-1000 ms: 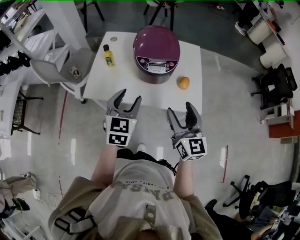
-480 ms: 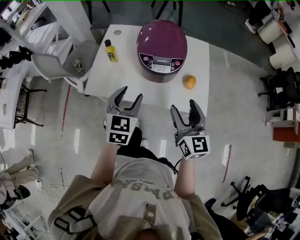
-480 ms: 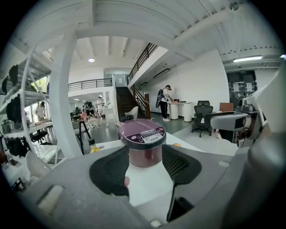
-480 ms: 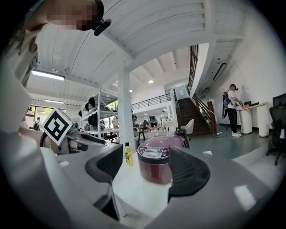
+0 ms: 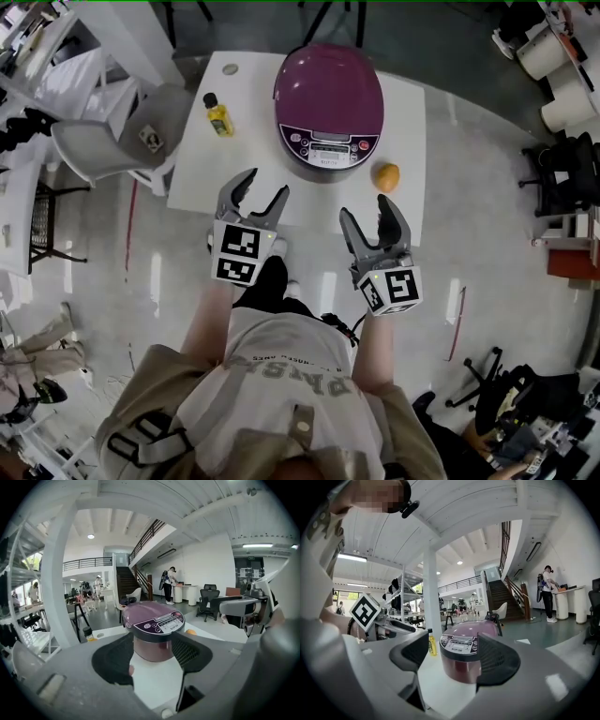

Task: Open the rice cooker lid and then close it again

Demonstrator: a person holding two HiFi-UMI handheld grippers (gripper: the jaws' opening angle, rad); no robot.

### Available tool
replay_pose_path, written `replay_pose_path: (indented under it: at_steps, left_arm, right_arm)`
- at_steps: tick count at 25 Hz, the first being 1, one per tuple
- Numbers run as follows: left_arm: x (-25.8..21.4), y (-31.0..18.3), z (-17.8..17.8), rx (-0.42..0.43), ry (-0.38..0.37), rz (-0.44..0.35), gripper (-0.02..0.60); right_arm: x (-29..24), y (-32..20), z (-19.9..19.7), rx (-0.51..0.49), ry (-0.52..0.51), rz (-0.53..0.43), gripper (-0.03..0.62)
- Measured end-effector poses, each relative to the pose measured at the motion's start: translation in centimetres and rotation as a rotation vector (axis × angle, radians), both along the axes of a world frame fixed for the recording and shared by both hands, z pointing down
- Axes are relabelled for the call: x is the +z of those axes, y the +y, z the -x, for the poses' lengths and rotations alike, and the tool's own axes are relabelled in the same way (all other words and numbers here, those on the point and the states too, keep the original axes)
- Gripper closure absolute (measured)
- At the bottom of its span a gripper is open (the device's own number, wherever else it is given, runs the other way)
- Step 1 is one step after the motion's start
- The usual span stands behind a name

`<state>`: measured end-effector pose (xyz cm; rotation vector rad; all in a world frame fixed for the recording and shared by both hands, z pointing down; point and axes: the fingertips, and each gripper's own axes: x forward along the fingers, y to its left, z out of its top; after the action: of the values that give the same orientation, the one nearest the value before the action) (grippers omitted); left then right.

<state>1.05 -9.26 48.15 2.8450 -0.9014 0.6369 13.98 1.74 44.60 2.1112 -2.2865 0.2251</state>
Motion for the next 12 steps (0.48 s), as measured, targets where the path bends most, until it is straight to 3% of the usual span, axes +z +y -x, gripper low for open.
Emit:
replay_pose_path:
  at_steps: [12]
  left_arm:
    - [1.7,-7.8,-3.4,0.166,-0.071,0.011,0.262]
  right_arm:
    - [2.0,-7.8,-1.4,-0.053,0.049,0.081,0.286]
